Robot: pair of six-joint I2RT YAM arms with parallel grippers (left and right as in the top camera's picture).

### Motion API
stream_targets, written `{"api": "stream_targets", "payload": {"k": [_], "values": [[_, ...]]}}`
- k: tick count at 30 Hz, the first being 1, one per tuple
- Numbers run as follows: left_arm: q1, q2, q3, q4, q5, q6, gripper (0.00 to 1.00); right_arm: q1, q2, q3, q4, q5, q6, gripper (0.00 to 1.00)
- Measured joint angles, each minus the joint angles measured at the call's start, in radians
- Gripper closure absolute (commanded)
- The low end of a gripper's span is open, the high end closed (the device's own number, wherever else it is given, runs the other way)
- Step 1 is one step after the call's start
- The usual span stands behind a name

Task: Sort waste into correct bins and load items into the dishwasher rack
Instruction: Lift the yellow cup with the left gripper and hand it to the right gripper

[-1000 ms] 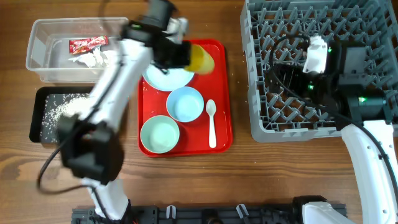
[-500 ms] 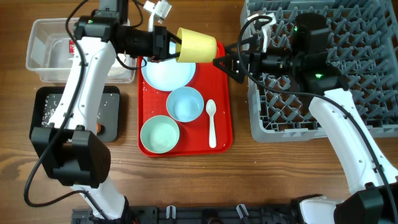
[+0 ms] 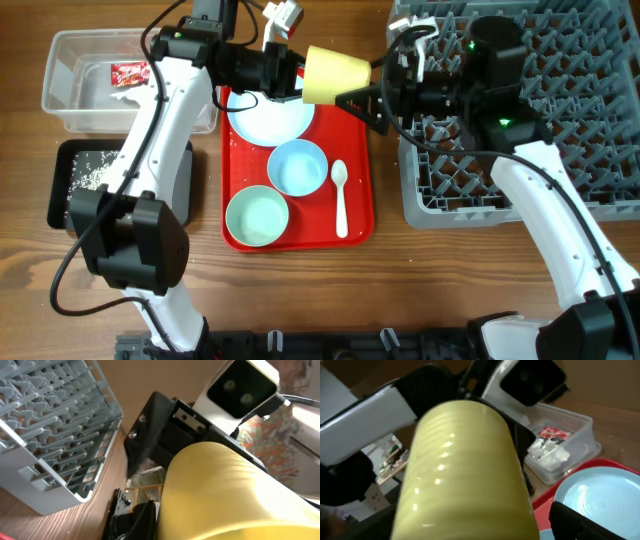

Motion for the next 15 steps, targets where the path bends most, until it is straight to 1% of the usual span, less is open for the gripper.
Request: {"api": "stream_targets", "payload": {"k": [3,6,7,9,11,13,14,15], "values": [[0.0,0.0,0.0,0.0,0.016,0.0,0.96,0.0,0.0,0.0,0.056,-0.025,0.043,0.09],[0.0,0.0,0.0,0.0,0.017,0.0,0.96,0.0,0.0,0.0,0.072,-0.037,0.071,0.15],[0.0,0.0,0.0,0.0,0.017,0.0,0.96,0.0,0.0,0.0,0.072,-0.037,0.075,0.19],[0.0,0.0,0.0,0.0,0.017,0.0,0.96,0.0,0.0,0.0,0.076,-0.04,0.085,0.33],[0.0,0.0,0.0,0.0,0.021,0.0,0.96,0.0,0.0,0.0,0.081,-0.04,0.092,0.44],[0.0,0.0,0.0,0.0,0.027,0.014,0.92,-0.001,0.0,0.0,0.08,-0.038,0.104,0.49],[0.0,0.0,0.0,0.0,0.026,0.014,0.86,-0.001,0.0,0.0,0.084,-0.038,0.104,0.52],[0.0,0.0,0.0,0.0,0.025,0.014,0.75,-0.001,0.0,0.0,0.087,-0.039,0.103,0.52]]}}
